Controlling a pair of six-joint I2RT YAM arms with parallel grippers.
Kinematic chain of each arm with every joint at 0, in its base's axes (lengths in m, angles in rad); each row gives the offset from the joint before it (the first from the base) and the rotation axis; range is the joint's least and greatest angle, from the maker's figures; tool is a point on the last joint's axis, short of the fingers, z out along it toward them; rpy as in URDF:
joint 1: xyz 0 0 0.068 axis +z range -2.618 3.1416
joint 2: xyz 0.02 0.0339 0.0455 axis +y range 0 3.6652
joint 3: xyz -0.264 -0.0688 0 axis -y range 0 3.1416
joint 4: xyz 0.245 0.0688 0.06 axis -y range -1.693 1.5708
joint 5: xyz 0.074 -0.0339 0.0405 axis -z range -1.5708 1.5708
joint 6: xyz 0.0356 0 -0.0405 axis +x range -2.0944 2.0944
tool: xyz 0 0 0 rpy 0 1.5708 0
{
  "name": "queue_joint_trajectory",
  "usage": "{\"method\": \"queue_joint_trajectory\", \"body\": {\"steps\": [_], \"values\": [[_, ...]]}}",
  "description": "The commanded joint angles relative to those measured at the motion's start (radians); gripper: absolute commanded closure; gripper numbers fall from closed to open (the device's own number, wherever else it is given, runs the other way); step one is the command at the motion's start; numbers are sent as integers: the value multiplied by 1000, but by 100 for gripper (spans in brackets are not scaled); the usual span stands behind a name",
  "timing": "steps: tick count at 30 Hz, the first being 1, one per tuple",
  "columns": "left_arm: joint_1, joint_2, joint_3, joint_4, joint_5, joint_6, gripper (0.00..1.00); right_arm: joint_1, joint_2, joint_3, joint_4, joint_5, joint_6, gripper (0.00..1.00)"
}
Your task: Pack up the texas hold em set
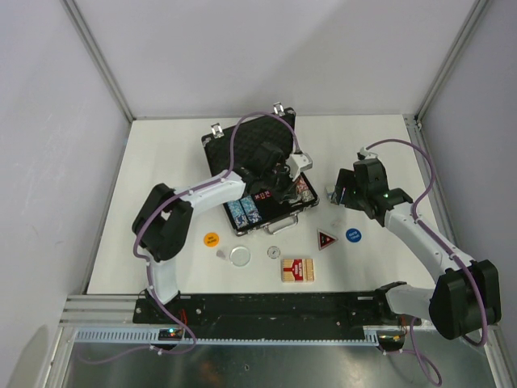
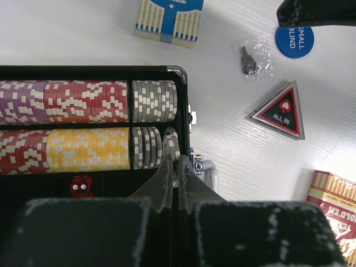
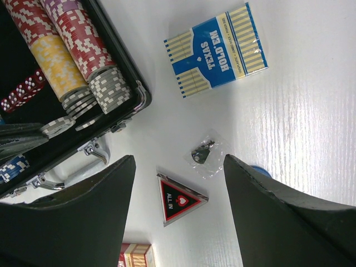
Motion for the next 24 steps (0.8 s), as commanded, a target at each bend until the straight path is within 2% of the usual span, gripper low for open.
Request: {"method": "queue_joint_trajectory", "body": {"steps": [1, 14, 24], "values": [[-6, 11, 38, 24, 33, 19, 100, -4, -12, -1, 10, -8, -8, 29], [-12, 40, 48, 24, 21, 25, 100, -4, -16, -1, 9, -4, -10, 29], [-27, 64, 62, 26, -85, 47, 100, -4, -20, -1, 5, 2, -10, 29]]}}
